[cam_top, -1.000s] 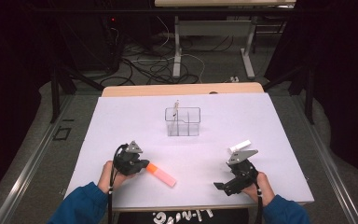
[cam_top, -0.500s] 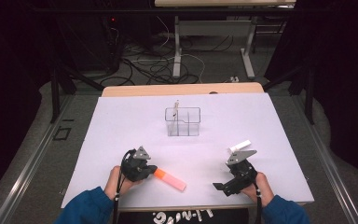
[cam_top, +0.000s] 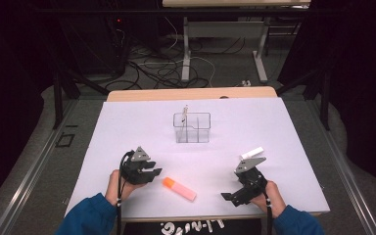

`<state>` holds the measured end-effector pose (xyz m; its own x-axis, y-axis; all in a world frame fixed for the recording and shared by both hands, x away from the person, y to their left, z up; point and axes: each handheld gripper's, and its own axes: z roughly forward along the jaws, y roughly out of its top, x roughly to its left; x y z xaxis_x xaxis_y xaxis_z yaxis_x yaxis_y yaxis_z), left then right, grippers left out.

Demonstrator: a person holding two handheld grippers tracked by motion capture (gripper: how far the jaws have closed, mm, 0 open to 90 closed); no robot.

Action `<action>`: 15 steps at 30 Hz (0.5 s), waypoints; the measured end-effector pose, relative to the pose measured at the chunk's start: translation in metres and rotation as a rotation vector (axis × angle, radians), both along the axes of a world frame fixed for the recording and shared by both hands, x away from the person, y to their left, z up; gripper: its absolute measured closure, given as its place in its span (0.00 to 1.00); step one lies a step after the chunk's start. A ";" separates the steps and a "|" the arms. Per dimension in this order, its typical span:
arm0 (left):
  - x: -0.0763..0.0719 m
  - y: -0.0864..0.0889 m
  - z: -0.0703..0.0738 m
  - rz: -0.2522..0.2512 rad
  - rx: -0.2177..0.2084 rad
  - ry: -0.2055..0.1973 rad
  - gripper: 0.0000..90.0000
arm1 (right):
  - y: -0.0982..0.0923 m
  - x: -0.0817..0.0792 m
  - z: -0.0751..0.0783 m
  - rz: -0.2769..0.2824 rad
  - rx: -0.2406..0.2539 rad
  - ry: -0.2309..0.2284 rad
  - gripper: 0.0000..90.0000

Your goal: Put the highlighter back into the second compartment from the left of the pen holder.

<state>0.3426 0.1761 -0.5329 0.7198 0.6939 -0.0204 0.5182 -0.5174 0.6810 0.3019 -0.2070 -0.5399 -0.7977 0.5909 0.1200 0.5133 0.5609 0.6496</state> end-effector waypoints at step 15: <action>0.015 0.017 0.000 0.131 0.007 -0.020 0.17 | 0.026 0.003 0.008 -0.021 -0.030 0.066 0.02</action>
